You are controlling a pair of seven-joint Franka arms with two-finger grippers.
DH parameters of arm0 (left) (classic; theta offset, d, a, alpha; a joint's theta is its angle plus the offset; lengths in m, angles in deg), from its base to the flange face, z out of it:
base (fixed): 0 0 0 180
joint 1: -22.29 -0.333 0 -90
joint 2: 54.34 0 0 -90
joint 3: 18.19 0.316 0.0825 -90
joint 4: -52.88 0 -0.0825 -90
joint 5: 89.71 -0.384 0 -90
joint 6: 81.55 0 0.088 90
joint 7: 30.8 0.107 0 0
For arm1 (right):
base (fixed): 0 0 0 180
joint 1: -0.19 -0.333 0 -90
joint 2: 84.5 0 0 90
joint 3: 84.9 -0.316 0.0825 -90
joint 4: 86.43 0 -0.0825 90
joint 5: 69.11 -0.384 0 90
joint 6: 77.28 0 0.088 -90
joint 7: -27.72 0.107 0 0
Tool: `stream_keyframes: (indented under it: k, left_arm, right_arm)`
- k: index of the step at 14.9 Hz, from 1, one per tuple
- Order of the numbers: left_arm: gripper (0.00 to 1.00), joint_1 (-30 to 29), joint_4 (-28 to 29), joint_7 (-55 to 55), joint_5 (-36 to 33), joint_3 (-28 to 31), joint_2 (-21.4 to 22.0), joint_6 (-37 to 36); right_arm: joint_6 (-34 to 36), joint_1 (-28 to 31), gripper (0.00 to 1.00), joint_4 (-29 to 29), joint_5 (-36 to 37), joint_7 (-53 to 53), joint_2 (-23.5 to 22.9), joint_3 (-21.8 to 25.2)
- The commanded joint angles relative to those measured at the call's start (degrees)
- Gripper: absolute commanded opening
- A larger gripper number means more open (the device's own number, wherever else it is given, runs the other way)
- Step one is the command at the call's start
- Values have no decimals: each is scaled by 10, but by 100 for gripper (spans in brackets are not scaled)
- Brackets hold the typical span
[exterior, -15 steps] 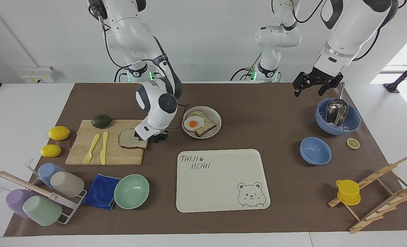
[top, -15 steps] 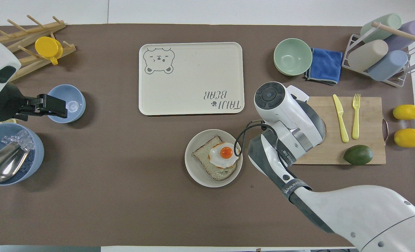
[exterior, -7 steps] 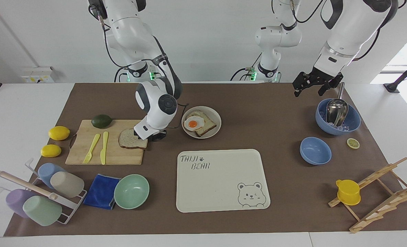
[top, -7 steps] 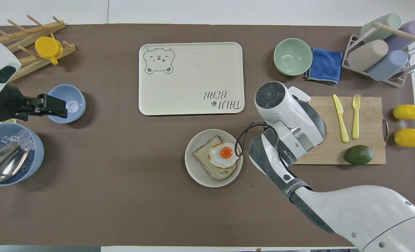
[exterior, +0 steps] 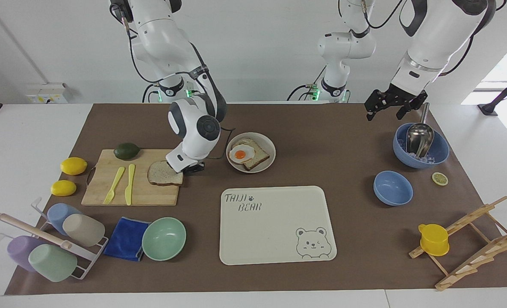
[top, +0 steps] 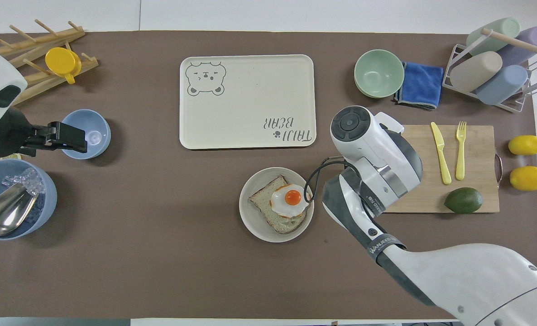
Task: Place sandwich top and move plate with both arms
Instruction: 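Grasp the bread slice with the right gripper and lift it, then lay the bread slice onto the egg toast and withdraw the right gripper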
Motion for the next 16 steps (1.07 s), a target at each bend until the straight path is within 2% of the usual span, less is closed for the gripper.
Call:
stream_keyframes:
  k: [1, 2, 6, 8, 11, 14, 16]
  left_arm:
    - [100, -4, -2, 4, -10, -2, 5, -4]
    - [100, -4, -2, 4, -10, -2, 5, -4]
    - [100, -3, -2, 4, -10, -2, 5, -4]
    - [100, -3, -2, 4, -10, -2, 5, -4]
    - [100, -4, -2, 4, -10, -2, 5, -4]
    - [100, -3, -2, 4, -10, -2, 5, -4]
    - [100, -3, -2, 4, -10, -2, 5, -4]
  right_arm:
    - [-8, 3, 3, -22, 6, 17, 5, -3]
    - [-7, 2, 0, -23, 6, 16, 5, -3]
    - [5, -2, 0, -11, 7, 10, 3, -9]
    - [59, -2, 0, 36, -4, 8, -4, -32]
    - [167, -3, 0, 154, -38, 16, -30, -102]
    - [185, -8, 0, 206, -61, 34, -43, -152]
    - [151, -38, 0, 205, -77, 89, -53, -154]
